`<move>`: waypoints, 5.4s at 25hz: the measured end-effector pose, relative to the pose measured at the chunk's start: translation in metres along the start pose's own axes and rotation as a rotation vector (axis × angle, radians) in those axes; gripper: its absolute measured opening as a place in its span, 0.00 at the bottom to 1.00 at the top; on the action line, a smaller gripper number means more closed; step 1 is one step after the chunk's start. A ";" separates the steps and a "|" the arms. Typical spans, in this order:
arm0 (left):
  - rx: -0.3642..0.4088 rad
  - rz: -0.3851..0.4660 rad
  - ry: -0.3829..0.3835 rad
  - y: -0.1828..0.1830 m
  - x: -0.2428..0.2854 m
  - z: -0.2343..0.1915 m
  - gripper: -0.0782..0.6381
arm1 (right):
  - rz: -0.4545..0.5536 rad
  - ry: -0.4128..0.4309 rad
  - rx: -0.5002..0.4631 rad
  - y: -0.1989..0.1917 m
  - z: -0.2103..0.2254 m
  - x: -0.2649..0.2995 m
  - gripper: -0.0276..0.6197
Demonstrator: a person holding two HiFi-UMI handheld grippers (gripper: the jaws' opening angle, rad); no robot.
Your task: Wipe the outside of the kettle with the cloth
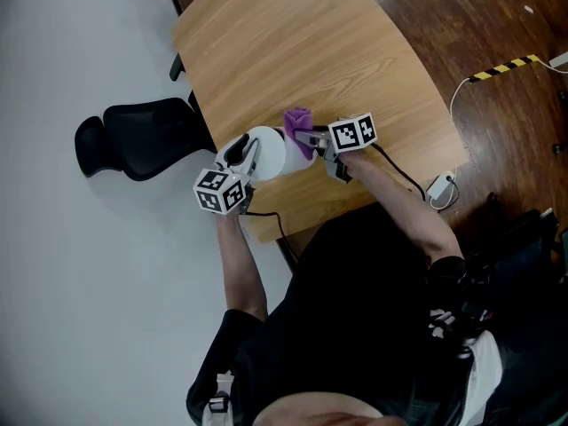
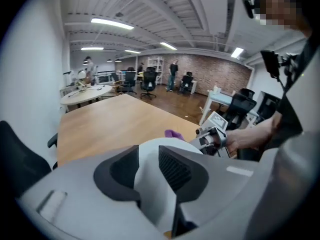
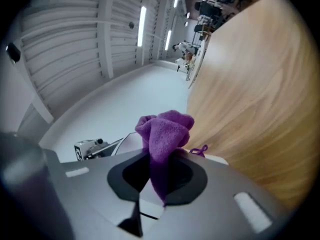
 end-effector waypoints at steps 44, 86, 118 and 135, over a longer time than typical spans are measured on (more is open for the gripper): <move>-0.107 0.371 0.414 0.014 -0.127 -0.055 0.14 | -0.161 -0.539 0.012 0.003 0.101 0.016 0.12; -0.609 0.716 -0.255 0.034 -0.056 -0.041 0.19 | 0.424 0.106 -0.130 0.029 -0.081 -0.119 0.11; -0.885 1.560 -0.579 0.131 -0.152 0.013 0.19 | 0.287 0.443 -1.203 0.068 -0.410 -0.160 0.11; -0.911 1.765 -0.656 0.129 -0.174 0.019 0.19 | 0.411 0.227 -1.362 0.138 -0.440 -0.126 0.11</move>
Point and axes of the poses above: the fingertips, and each gripper's own axes: x forward along the fingers, z to its right, y out of its top, the point moved 2 cm from there along -x, backward along the fingers, and after that the axes turned 10 degrees about x, right-handed, at the moved point
